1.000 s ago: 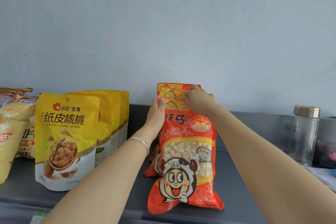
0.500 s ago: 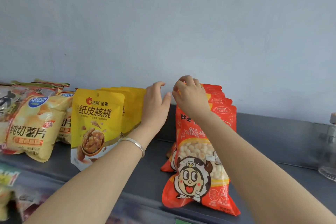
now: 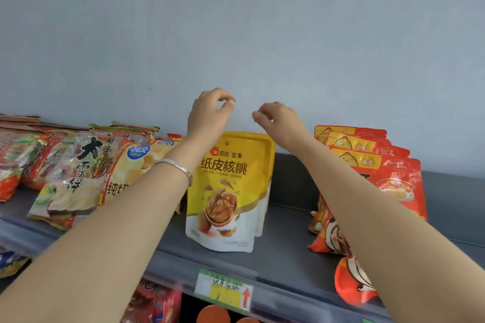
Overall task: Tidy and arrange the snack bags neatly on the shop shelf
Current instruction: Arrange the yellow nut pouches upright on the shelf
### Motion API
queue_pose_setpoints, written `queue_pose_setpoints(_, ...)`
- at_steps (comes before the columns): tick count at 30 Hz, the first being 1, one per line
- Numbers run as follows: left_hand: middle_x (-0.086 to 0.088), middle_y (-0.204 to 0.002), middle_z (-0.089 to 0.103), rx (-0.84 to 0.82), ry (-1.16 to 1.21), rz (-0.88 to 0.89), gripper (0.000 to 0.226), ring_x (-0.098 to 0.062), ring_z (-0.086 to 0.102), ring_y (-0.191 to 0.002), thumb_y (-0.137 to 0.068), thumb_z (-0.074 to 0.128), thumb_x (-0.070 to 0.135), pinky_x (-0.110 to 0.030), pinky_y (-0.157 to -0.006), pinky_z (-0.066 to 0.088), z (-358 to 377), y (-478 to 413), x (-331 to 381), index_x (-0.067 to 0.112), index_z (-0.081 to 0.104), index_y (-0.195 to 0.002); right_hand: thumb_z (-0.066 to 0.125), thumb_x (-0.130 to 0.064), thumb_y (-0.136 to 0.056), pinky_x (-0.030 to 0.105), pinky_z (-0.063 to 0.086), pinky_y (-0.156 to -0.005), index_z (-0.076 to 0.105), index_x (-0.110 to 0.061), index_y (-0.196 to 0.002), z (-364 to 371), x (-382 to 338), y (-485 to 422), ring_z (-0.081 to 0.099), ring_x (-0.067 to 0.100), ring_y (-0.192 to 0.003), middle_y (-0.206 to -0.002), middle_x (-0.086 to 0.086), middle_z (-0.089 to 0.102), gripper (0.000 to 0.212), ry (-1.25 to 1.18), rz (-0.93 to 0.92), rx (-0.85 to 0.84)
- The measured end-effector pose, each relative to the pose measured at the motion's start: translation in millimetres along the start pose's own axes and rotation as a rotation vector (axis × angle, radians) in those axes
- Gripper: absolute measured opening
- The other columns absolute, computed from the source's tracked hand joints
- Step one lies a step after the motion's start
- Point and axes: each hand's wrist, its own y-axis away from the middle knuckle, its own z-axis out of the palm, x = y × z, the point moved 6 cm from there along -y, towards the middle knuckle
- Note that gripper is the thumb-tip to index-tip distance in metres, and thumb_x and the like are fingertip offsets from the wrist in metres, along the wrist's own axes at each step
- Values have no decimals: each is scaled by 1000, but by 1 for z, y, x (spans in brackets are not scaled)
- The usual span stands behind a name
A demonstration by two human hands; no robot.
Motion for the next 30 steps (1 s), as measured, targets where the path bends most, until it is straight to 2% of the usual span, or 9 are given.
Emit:
queue_pose_setpoints(4,1,-117,57,-97,324,-256,18,-16,52,-115,-96,48,23,-26,-87,38,-8,3,-62,19,60,-108,46,-50,-95,34,48,-82,65,-14,-106,26,-22,-6,56,20,-98,-99,-1,58,42,12,125,-201)
queue_pose_setpoints(8,1,-131,53,-249,617,-488,44,-14,51,-113,-99,38,45,-32,-93,42,4,33,-95,20,50,-133,51,-62,-86,39,48,-91,63,-18,-114,44,-35,-2,56,20,-108,-114,0,62,53,225,170,-376)
queue_pose_setpoints(11,-4,-100,73,-393,896,-716,55,-14,69,-86,-96,28,57,-29,-70,55,21,60,-105,20,63,-116,59,-59,-84,39,47,-95,54,-15,-131,53,-35,5,54,24,-116,-127,4,57,64,252,257,-453)
queue_pose_setpoints(13,-8,-98,73,-517,970,-788,66,-20,69,-88,-92,22,66,-34,-71,55,38,74,-109,21,64,-115,61,-53,-86,41,46,-97,51,-13,-135,53,-36,8,53,25,-117,-130,6,56,65,264,278,-440)
queue_pose_setpoints(17,-10,-112,69,-512,957,-819,70,-25,64,-103,-89,21,70,-46,-93,48,51,83,-108,23,60,-123,60,-45,-90,35,51,-81,60,-11,-121,46,-36,11,61,23,-99,-108,5,64,46,292,269,-458)
queue_pose_setpoints(21,-7,-118,66,-609,991,-791,71,-26,60,-113,-86,20,73,-50,-103,41,65,89,-97,27,58,-123,62,-48,-87,23,38,-63,61,-14,-114,37,-29,15,55,18,-90,-95,-4,58,44,329,283,-460)
queue_pose_setpoints(24,-1,-105,67,-616,956,-714,63,-17,64,-101,-92,13,65,-37,-87,51,64,88,-89,28,58,-116,60,-50,-88,22,34,-55,56,-20,-79,35,-25,15,53,12,-71,-74,-7,53,31,328,295,-458)
queue_pose_setpoints(26,-1,-112,65,-531,925,-650,62,-9,65,-94,-95,13,60,-27,-75,51,54,81,-90,25,53,-126,55,-50,-91,22,34,-55,54,-21,-73,35,-26,14,51,8,-66,-72,-6,52,34,305,295,-441)
queue_pose_setpoints(30,1,-149,35,-354,738,-571,58,-18,31,-136,-98,18,53,-36,-104,25,37,51,-109,22,37,-143,46,-48,-96,24,38,-64,59,-18,-79,30,-31,2,56,16,-83,-87,1,61,37,274,273,-339)
